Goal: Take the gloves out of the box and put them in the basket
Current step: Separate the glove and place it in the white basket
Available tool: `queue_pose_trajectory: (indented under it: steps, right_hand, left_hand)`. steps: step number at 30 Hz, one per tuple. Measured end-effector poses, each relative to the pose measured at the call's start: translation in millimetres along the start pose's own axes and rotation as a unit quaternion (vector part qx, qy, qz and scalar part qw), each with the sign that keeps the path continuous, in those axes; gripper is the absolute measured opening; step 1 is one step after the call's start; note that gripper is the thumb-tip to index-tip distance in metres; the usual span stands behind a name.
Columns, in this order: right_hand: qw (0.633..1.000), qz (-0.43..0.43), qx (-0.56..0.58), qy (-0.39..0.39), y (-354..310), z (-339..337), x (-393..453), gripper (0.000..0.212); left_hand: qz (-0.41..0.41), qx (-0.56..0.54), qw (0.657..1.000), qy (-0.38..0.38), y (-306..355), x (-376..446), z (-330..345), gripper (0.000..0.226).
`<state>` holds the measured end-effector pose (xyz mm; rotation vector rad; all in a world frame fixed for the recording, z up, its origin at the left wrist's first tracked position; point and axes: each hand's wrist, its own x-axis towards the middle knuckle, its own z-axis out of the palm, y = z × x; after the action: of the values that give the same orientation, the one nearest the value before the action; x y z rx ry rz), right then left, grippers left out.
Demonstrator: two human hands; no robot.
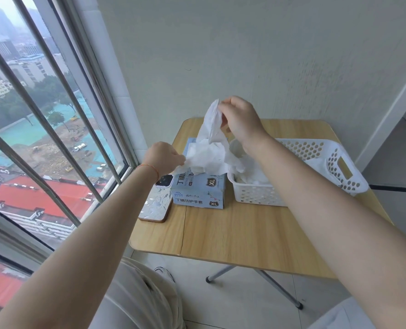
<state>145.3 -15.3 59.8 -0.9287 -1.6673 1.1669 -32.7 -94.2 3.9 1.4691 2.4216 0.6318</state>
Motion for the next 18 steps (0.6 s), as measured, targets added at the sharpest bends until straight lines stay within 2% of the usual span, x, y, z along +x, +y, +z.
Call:
queue_pose_trajectory:
  steps: [2, 4, 6, 7, 10, 12, 14, 15, 17, 18]
  right_hand:
    - [1.000, 0.014, 0.026, -0.007, -6, -1, 1, 0.023]
    - [0.999, 0.033, 0.026, -0.019, -8, -3, 0, 0.034]
    - [0.998, 0.041, 0.013, -0.035, -8, -4, -4, 0.046]
    - [0.998, 0.046, 0.014, -0.046, -7, -5, -6, 0.051]
    - [0.993, 0.087, 0.058, -0.057, 0, -9, -5, 0.050]
    - [0.989, 0.109, 0.051, -0.081, 3, -14, -3, 0.040]
    - [0.988, 0.097, -0.013, -0.120, 6, -19, -3, 0.066]
    - [0.986, 0.083, -0.047, -0.137, 9, -21, -3, 0.070]
    - [0.979, 0.062, -0.104, -0.164, 14, -24, -4, 0.066]
    - [0.976, 0.058, -0.124, -0.168, 16, -25, -3, 0.055]
  left_hand:
    - [0.021, -0.015, 0.999, 0.039, 7, 2, -3, 0.021]
    - [0.059, -0.139, 0.986, 0.073, 22, 2, -10, 0.029]
    - [0.099, -0.278, 0.955, 0.025, 38, 1, -18, 0.048]
    - [0.114, -0.294, 0.949, -0.009, 43, 1, -20, 0.053]
    - [0.142, -0.230, 0.960, -0.069, 54, 1, -20, 0.043]
    - [0.129, -0.212, 0.967, -0.051, 56, 4, -16, 0.026]
    - [0.119, -0.238, 0.964, -0.023, 54, 8, -13, 0.027]
    - [0.119, -0.251, 0.961, -0.010, 54, 9, -12, 0.023]
    - [0.113, -0.260, 0.959, 0.017, 56, 9, -11, 0.017]
    - [0.108, -0.261, 0.959, 0.036, 57, 10, -11, 0.018]
